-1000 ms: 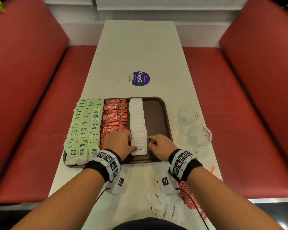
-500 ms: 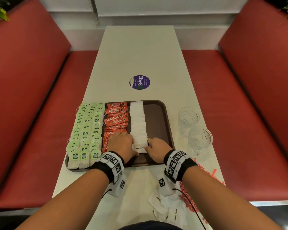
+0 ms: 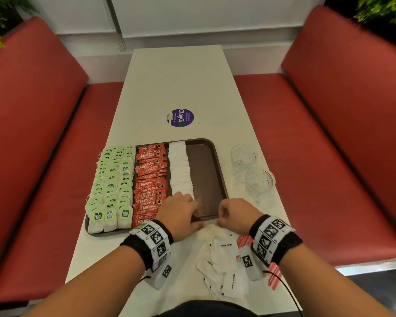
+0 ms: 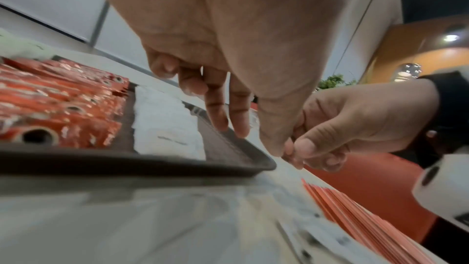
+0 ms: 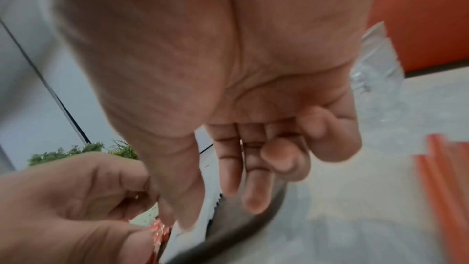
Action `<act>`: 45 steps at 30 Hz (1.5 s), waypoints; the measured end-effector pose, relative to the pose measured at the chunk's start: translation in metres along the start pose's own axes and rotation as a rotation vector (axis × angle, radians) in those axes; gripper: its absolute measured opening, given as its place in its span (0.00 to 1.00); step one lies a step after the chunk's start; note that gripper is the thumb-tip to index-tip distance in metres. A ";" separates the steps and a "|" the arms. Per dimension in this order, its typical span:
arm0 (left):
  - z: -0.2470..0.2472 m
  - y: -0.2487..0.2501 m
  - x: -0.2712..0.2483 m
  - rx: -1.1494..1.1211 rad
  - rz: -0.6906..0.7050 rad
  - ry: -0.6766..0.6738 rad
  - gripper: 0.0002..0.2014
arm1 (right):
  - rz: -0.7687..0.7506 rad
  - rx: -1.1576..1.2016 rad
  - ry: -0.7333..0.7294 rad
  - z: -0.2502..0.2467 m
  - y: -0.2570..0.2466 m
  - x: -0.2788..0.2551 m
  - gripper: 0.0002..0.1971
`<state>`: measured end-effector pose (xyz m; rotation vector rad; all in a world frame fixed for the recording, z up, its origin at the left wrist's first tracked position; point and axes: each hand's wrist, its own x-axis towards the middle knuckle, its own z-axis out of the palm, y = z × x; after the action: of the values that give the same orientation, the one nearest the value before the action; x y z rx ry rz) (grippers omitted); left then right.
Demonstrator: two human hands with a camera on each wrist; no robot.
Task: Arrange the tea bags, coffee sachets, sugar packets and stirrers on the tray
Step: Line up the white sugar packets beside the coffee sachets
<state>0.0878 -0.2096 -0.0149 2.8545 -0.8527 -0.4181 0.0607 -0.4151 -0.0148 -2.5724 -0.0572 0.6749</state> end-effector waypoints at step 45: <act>-0.013 -0.002 -0.015 -0.482 0.224 0.159 0.11 | -0.217 0.157 0.066 0.016 -0.012 -0.018 0.11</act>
<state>0.0803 -0.1991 0.0005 2.2904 -0.8868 -0.3121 0.0383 -0.4000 -0.0131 -2.3913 -0.2481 0.4929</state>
